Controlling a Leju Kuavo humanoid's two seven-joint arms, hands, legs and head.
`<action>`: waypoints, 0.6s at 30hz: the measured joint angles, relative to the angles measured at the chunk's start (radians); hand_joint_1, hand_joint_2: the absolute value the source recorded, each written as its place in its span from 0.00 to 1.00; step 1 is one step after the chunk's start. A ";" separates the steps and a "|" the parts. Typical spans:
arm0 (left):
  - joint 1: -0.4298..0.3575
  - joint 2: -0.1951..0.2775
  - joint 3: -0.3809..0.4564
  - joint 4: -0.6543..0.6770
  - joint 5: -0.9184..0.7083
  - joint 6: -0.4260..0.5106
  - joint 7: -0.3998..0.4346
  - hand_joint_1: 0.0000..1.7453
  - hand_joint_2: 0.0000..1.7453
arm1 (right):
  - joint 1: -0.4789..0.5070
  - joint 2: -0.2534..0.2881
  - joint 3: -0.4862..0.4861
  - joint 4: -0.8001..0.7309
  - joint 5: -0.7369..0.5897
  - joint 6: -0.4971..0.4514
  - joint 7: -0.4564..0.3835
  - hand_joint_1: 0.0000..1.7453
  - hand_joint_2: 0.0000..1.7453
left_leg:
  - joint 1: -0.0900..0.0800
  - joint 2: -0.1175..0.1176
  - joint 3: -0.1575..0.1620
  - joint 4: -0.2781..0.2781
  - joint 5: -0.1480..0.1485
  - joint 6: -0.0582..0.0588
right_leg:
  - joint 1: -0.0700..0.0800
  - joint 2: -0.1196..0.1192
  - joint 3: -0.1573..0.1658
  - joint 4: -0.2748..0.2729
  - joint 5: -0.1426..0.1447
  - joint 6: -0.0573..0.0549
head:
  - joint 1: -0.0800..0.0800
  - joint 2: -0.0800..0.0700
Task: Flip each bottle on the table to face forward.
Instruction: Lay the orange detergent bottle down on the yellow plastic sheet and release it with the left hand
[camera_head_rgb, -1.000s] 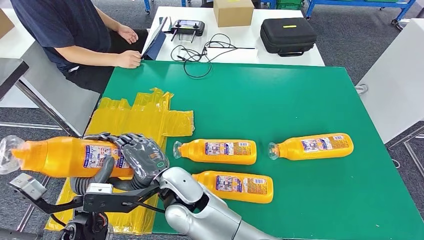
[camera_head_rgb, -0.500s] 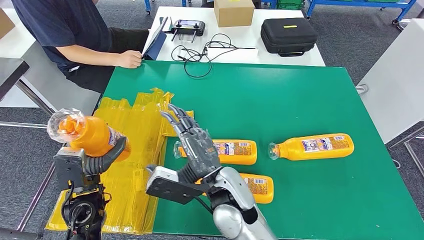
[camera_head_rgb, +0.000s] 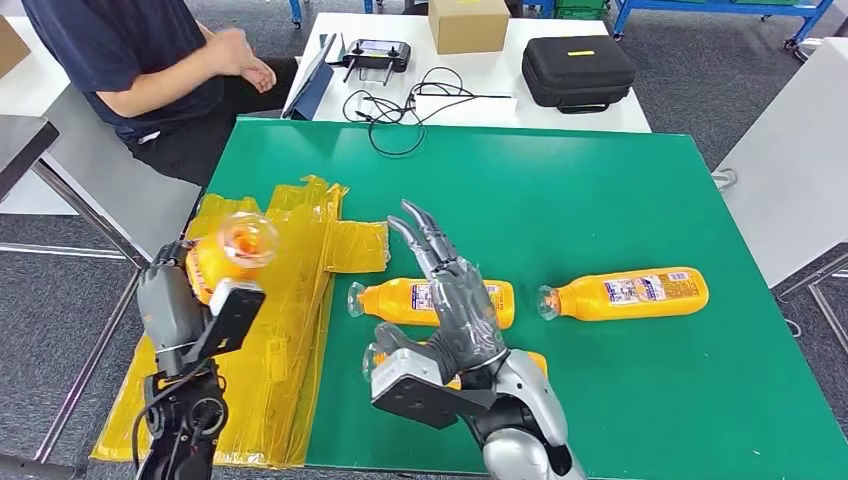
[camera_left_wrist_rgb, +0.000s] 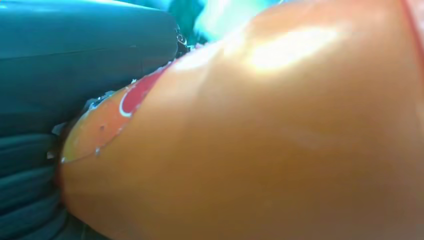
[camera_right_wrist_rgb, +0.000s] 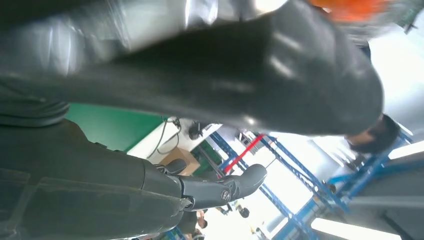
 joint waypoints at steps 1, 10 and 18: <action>-0.009 0.002 -0.011 0.031 -0.077 0.015 0.040 1.00 1.00 | 0.007 -0.010 -0.006 -0.017 -0.015 -0.002 -0.008 0.00 0.00 | 0.000 0.000 0.000 0.000 0.000 0.000 | 0.000 0.000 0.000 0.000 0.000 0.000 | 0.000 0.000; -0.081 0.035 -0.097 0.404 -0.401 0.077 0.239 1.00 1.00 | 0.021 -0.054 -0.031 -0.081 -0.080 0.038 -0.079 0.00 0.00 | -0.001 0.002 0.000 0.000 0.000 0.000 | -0.001 0.001 0.000 0.000 0.000 0.000 | 0.000 0.000; -0.119 0.066 -0.128 0.604 -0.438 0.061 0.249 0.51 1.00 | -0.009 -0.056 -0.032 -0.049 -0.082 0.050 -0.105 0.00 0.00 | 0.000 0.001 0.001 0.000 0.000 0.000 | 0.000 0.001 0.001 0.000 0.000 0.000 | 0.000 0.000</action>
